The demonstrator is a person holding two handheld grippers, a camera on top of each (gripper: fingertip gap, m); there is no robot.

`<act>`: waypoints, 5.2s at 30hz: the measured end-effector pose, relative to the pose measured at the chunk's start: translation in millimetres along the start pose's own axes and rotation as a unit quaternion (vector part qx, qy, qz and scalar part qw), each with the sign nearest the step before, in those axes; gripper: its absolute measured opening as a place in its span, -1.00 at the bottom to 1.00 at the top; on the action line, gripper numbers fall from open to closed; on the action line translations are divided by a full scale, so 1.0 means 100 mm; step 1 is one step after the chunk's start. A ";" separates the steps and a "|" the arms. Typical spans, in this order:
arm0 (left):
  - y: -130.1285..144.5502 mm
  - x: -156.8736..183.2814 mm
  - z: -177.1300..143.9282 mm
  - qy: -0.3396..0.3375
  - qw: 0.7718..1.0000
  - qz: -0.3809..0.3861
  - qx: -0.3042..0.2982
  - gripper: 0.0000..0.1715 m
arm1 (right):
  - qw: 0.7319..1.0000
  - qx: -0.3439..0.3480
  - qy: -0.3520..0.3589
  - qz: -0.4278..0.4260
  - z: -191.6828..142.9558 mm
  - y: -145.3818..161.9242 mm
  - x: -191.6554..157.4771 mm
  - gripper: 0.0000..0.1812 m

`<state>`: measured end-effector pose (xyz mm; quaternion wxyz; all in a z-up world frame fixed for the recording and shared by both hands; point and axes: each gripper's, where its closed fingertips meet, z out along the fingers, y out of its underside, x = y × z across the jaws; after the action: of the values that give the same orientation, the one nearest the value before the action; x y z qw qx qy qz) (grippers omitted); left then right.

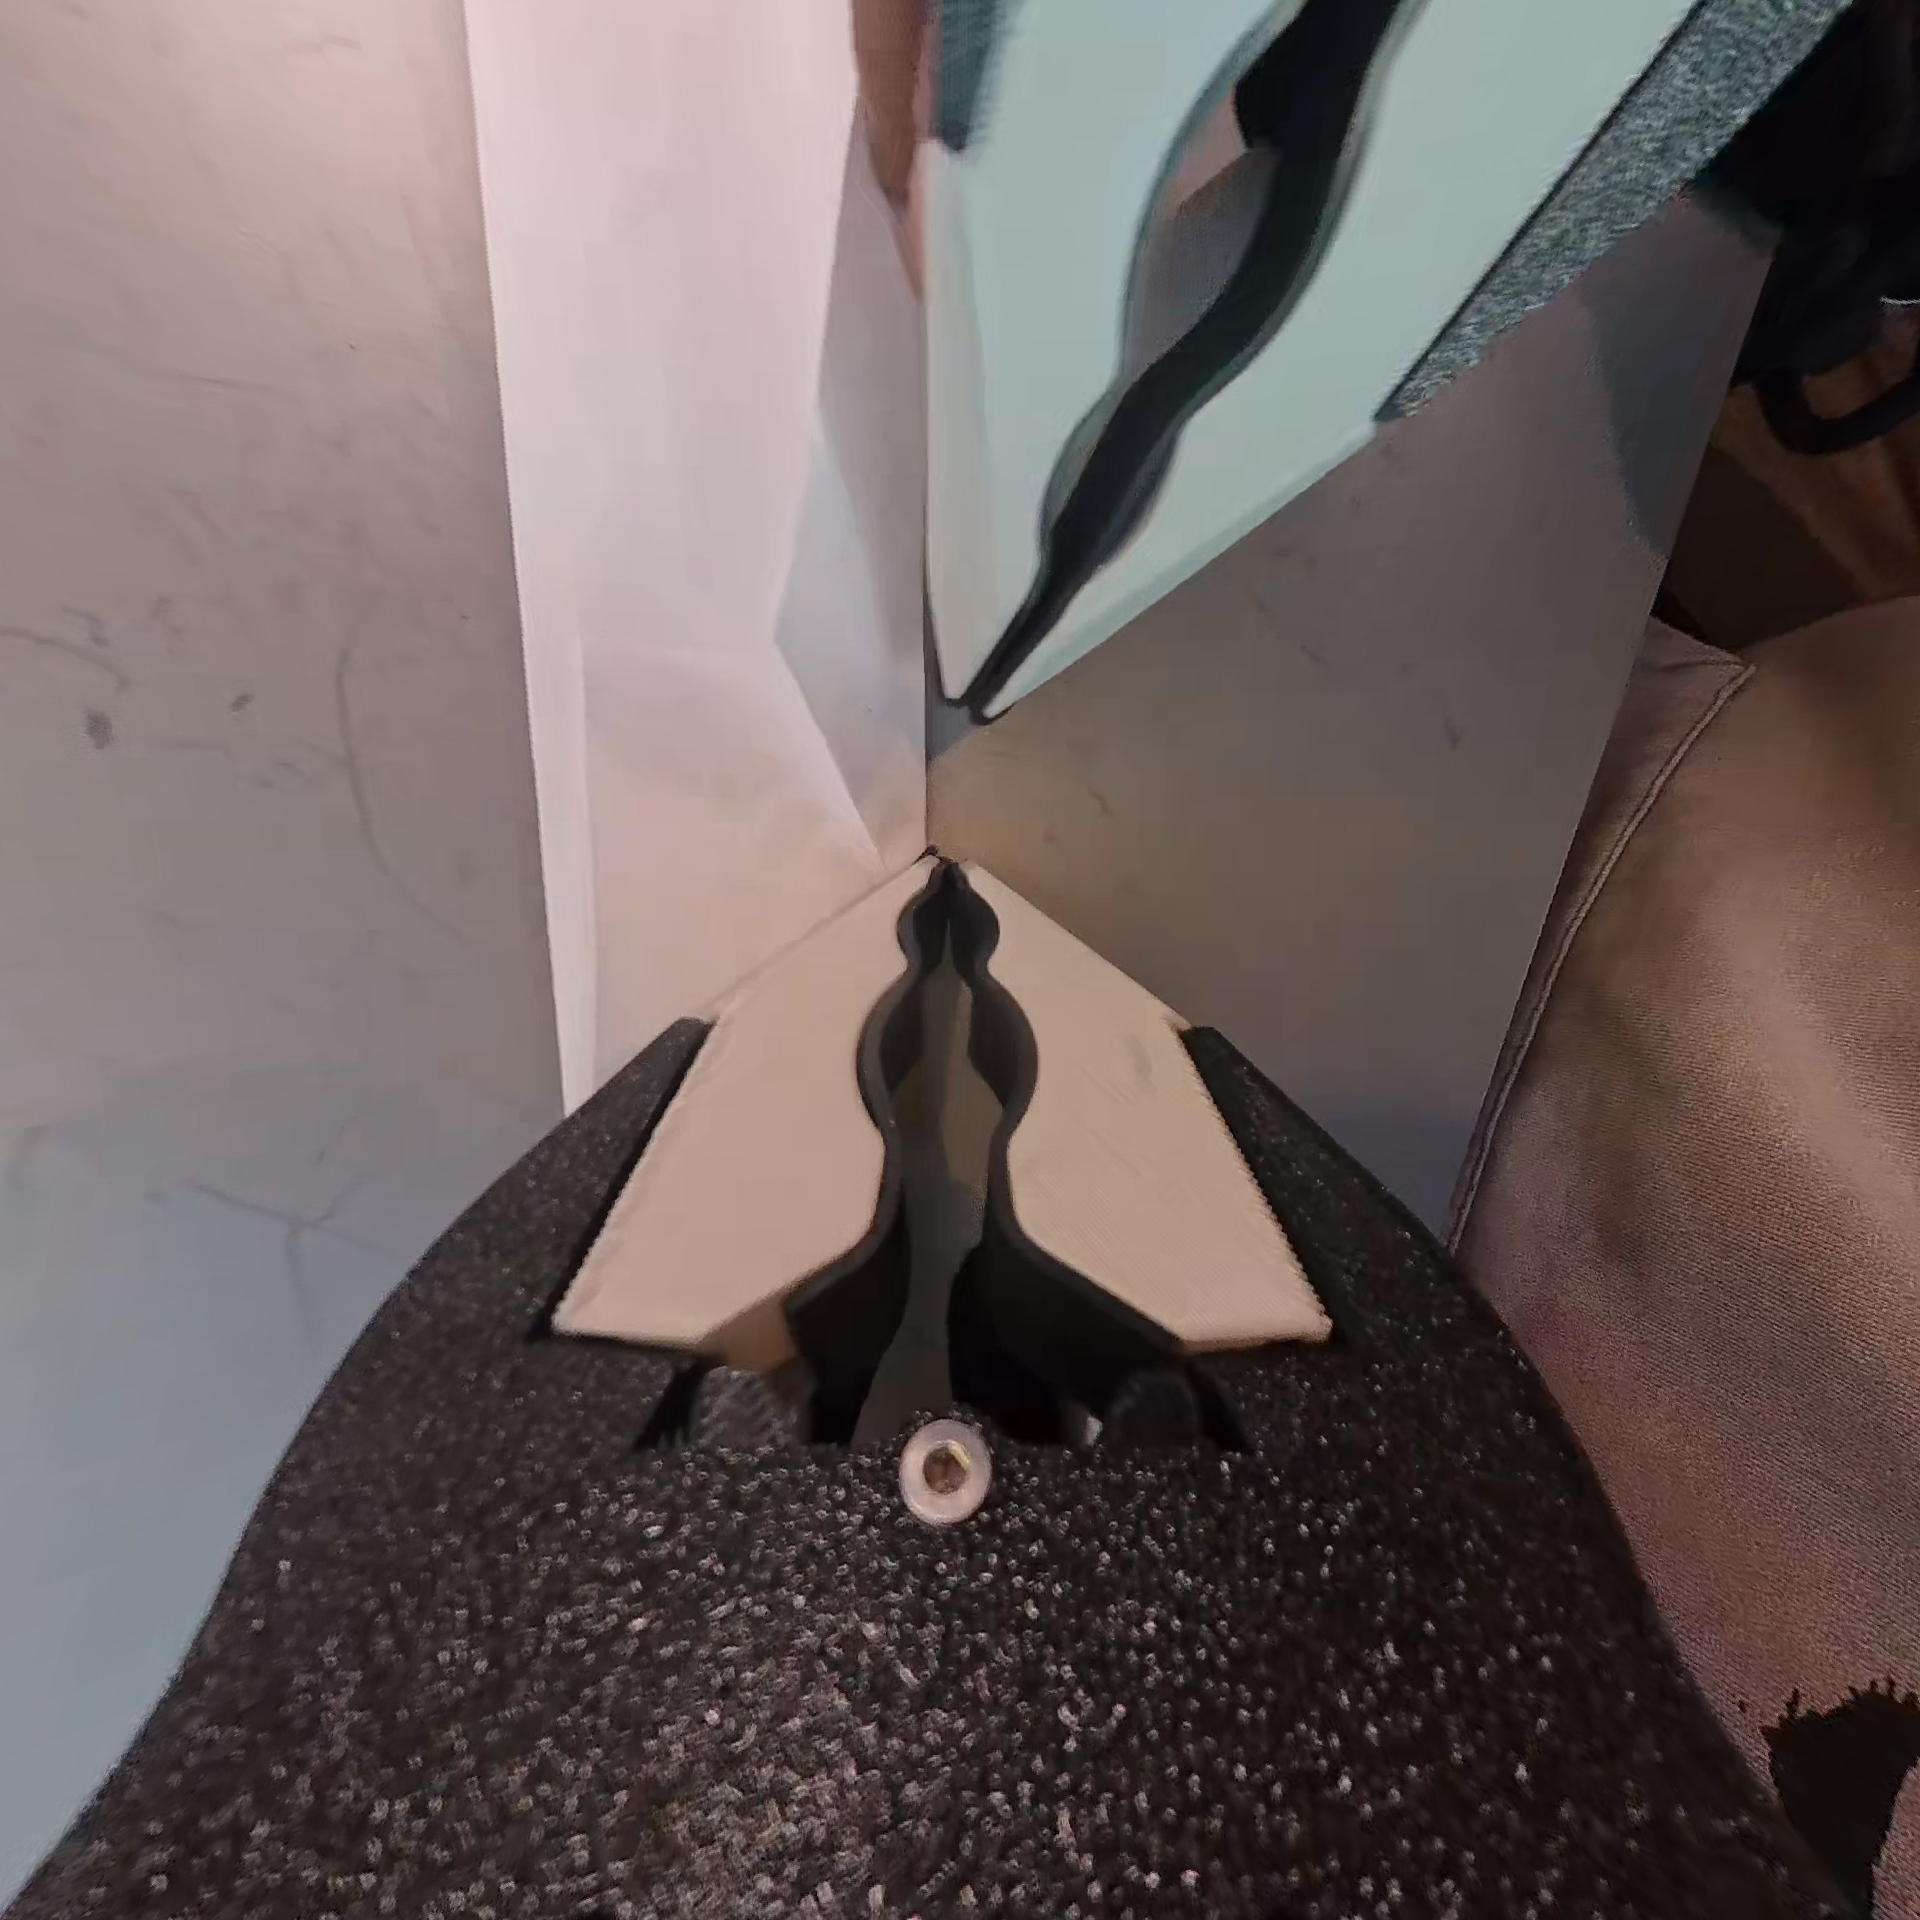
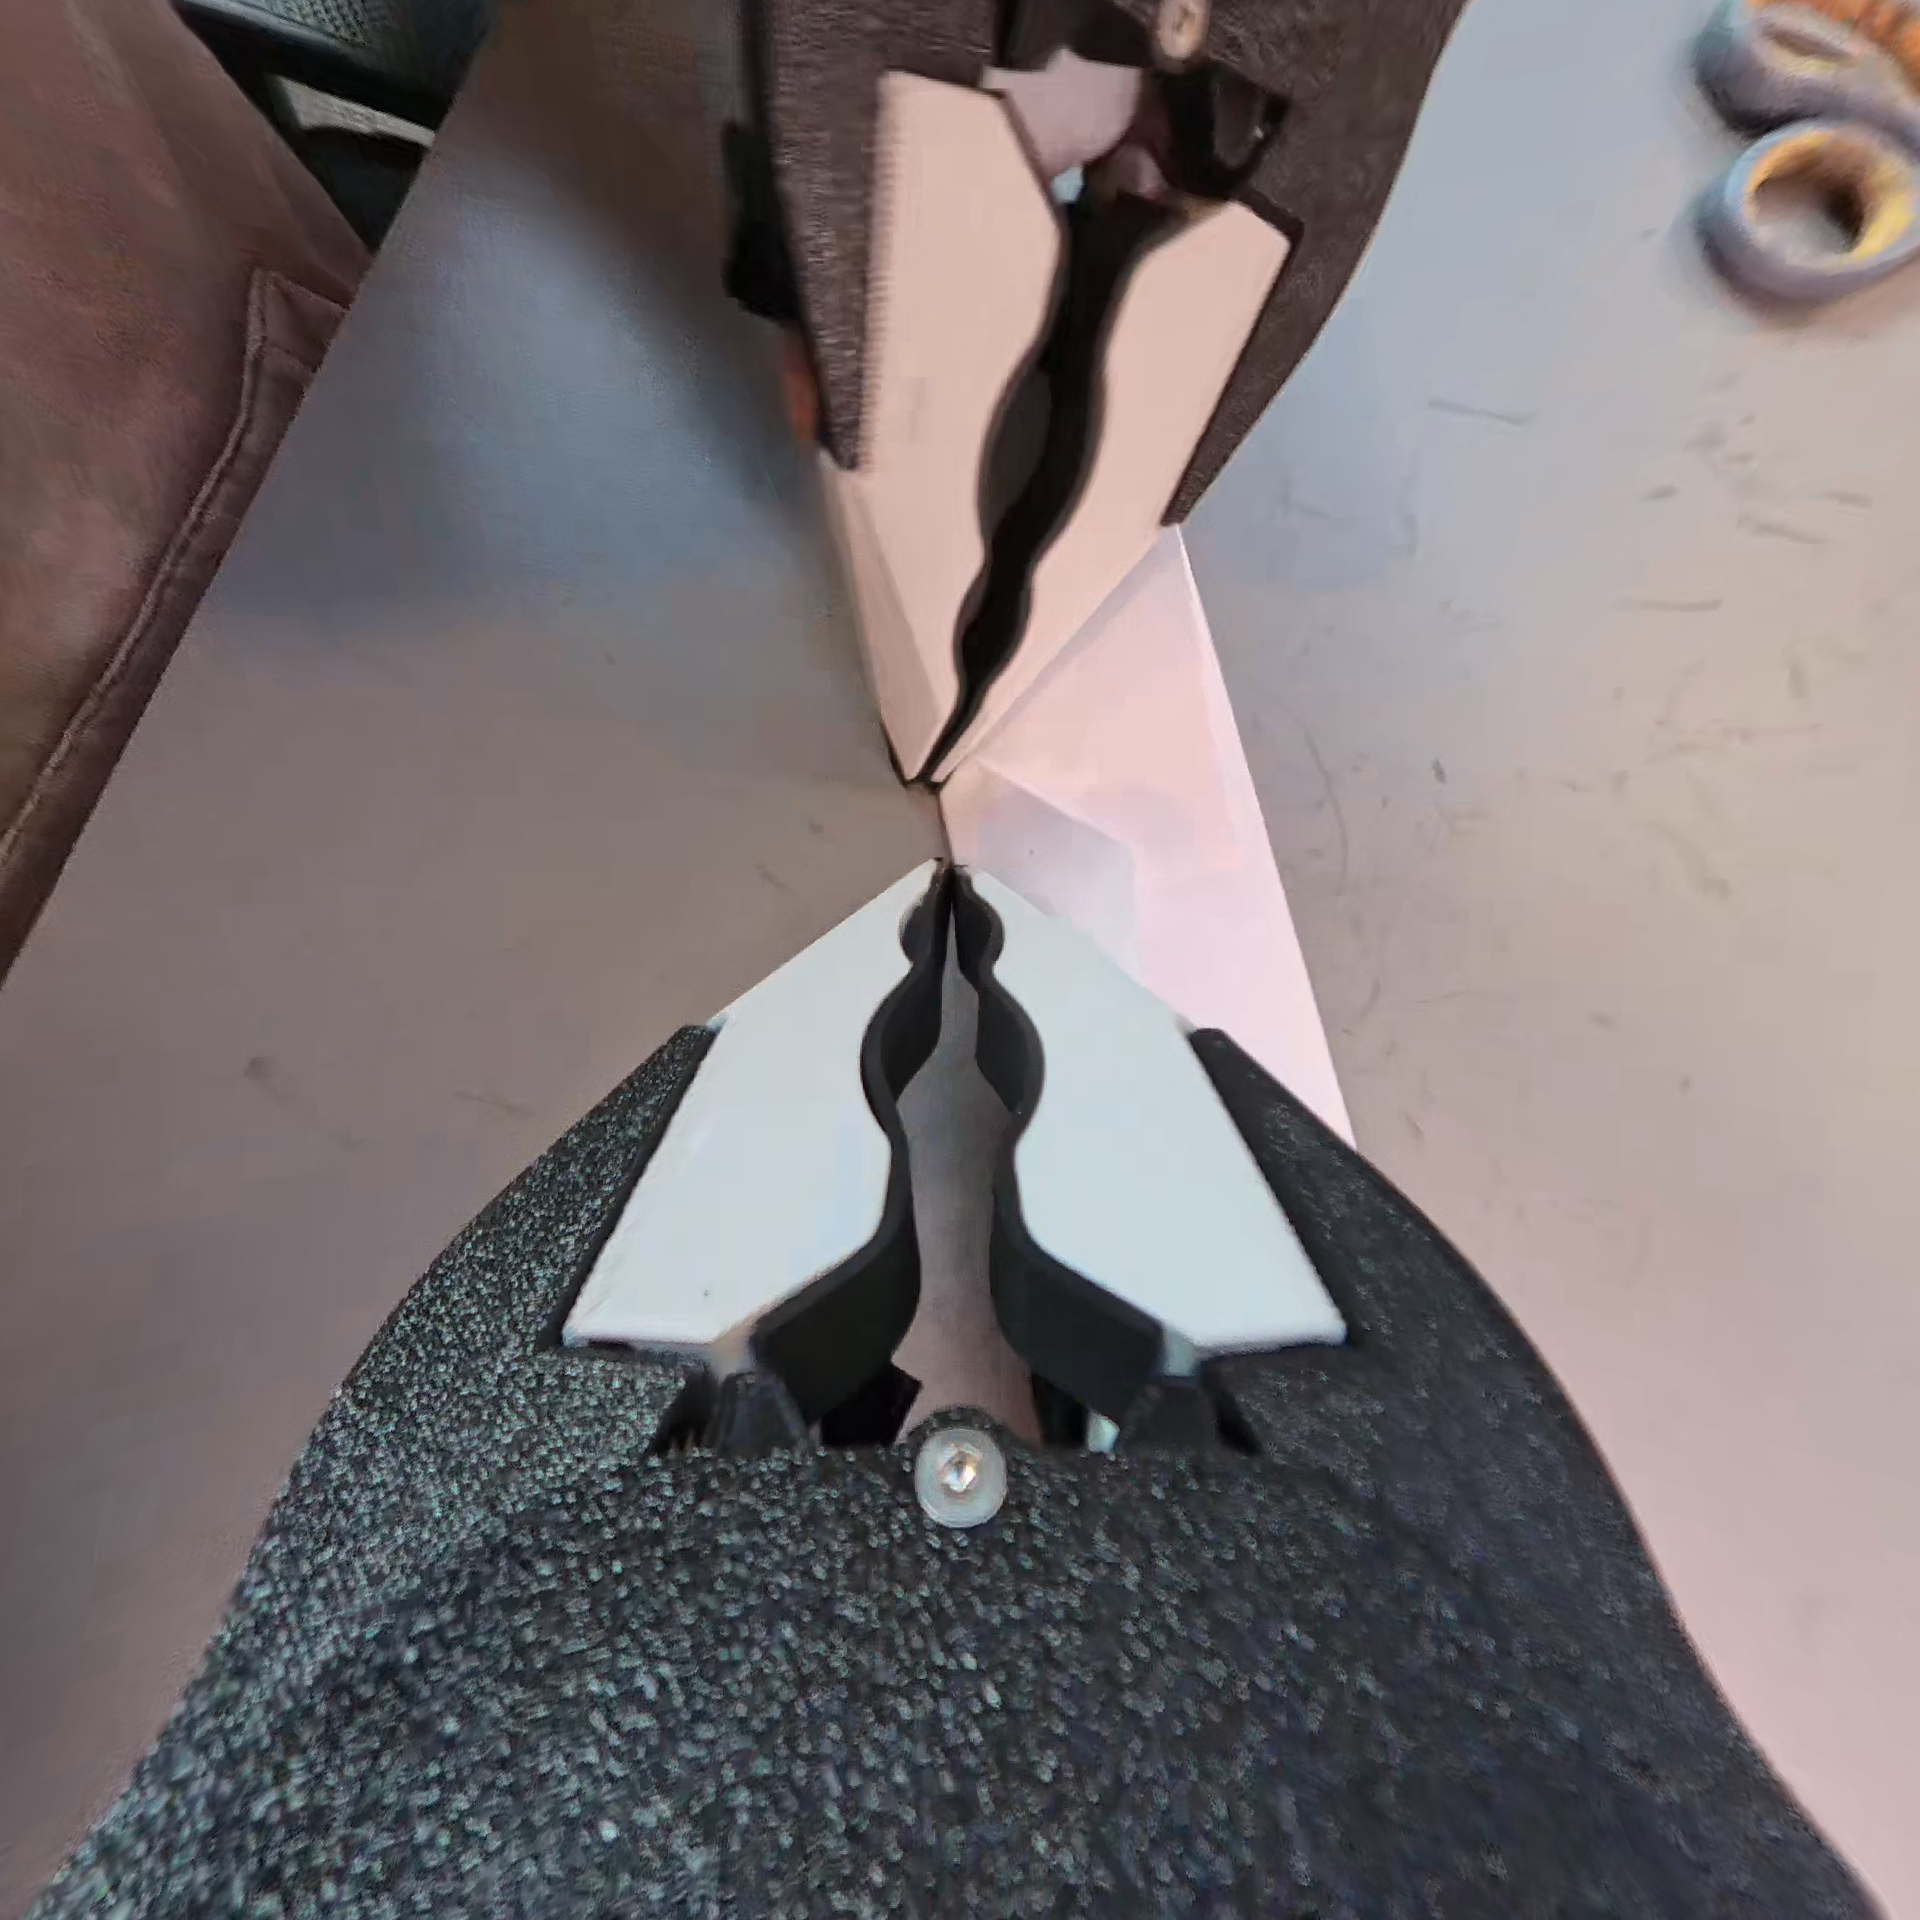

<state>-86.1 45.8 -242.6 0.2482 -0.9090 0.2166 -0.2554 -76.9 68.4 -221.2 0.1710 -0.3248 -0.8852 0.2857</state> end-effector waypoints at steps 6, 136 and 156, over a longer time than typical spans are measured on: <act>-0.01 0.01 -0.01 0.033 0.999 -0.027 -0.003 -1.00 | 0.983 -0.010 0.148 -0.110 -0.04 0.21 0.00 -1.00; -0.24 -0.20 0.07 0.104 0.991 -0.077 -0.027 -1.00 | 0.951 -0.041 -0.008 0.308 -0.33 0.72 0.29 -1.00; -0.25 -0.21 0.07 0.113 0.990 -0.085 -0.026 -1.00 | 0.926 -0.047 -0.084 0.366 -0.33 0.88 0.38 -1.00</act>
<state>-92.0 78.5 -241.1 0.1761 -0.8953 0.1722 -0.3713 -46.0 162.0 -245.4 -0.0359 -0.6090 -0.7281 0.3125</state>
